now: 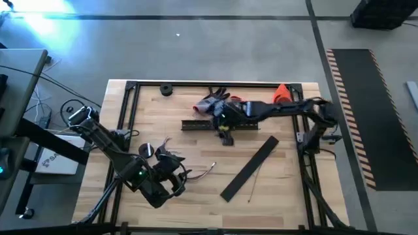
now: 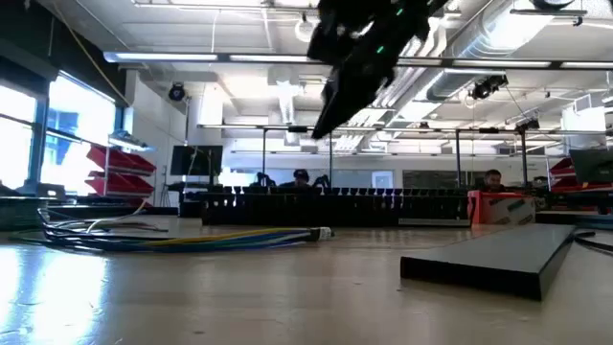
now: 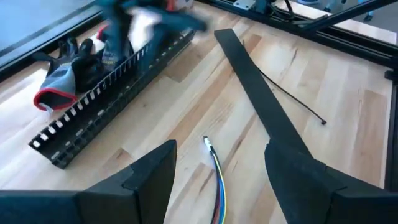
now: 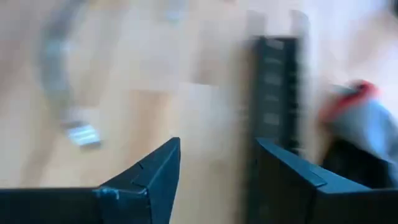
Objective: Ziptie cables
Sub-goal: Move the black cable duct to the top center of the table
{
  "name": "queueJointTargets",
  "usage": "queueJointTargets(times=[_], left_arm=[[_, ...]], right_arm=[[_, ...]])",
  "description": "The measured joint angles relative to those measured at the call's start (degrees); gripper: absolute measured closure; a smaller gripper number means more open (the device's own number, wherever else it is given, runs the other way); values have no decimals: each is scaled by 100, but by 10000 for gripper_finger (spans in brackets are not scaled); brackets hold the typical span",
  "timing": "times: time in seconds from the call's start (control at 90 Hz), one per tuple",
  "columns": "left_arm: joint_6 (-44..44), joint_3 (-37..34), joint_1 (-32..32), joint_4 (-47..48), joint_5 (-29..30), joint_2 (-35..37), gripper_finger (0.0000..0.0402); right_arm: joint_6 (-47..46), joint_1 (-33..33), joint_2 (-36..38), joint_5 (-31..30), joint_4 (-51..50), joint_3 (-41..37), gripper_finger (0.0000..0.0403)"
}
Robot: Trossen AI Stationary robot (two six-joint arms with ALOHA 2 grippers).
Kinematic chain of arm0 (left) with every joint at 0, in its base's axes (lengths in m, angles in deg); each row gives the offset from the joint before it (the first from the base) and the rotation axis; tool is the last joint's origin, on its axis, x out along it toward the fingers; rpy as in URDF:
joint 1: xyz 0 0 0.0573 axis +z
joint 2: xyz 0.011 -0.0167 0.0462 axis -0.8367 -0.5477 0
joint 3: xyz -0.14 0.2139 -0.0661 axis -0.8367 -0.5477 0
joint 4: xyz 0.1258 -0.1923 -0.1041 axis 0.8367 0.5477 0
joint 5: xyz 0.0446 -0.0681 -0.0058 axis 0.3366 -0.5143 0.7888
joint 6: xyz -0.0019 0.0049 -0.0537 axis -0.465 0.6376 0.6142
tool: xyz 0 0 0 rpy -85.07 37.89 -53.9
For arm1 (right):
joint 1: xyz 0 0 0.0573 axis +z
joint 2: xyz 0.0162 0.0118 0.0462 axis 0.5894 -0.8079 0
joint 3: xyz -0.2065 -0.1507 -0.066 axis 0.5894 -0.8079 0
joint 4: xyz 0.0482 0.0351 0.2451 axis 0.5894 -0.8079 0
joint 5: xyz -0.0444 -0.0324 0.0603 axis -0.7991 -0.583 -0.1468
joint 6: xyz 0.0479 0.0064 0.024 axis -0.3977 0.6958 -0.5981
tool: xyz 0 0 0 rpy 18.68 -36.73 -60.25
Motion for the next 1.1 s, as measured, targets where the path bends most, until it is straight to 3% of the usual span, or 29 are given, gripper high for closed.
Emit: queueJointTargets(times=[0.2, 0.344, 0.467, 0.589, 0.911, 1.1], left_arm=[[109, 0, -160, 60, 473, -4, 177], [105, 0, -140, 84, 575, -29, 177], [103, 0, -96, 90, 541, -66, 177], [106, 0, -96, 89, 470, -138, 177], [201, 0, 190, 73, -307, -347, 177], [206, 0, 405, 69, -534, -354, 177]], right_arm=[[-1305, 1117, 958, 356, 884, -1411, 238], [-2323, 1892, 1118, 774, 1980, -2332, 244], [-2383, 2530, 1012, 214, 2250, -2580, 235], [-2260, 2900, 856, -337, 1997, -2483, 207], [-492, 3050, 226, -249, 1827, -2267, 80], [166, 2844, -294, -434, 1817, -2267, 56]])
